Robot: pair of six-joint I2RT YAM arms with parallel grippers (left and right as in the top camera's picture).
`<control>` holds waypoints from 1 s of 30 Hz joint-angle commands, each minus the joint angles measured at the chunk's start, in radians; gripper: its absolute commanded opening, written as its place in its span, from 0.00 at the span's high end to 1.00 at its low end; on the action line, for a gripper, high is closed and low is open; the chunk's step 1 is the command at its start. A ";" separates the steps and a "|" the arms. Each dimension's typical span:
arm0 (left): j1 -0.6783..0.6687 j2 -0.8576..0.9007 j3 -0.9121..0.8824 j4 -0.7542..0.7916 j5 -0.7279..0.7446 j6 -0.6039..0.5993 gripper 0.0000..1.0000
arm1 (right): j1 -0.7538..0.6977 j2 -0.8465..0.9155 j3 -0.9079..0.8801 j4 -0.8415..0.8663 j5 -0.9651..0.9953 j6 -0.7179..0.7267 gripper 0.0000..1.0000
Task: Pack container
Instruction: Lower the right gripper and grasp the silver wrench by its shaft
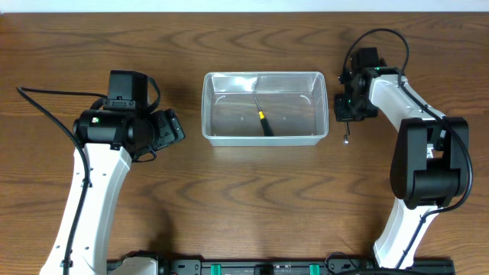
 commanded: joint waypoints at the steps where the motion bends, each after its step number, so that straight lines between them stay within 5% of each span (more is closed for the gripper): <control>1: -0.002 0.006 -0.007 -0.005 -0.013 0.017 0.14 | -0.006 -0.045 0.105 -0.027 0.001 -0.001 0.99; 15: -0.002 0.006 -0.007 -0.005 -0.013 0.017 0.14 | 0.014 -0.089 0.472 -0.302 0.006 -0.182 0.99; 30: -0.002 0.006 -0.007 0.002 -0.013 0.017 0.14 | 0.201 -0.090 0.545 -0.386 -0.240 -0.599 0.99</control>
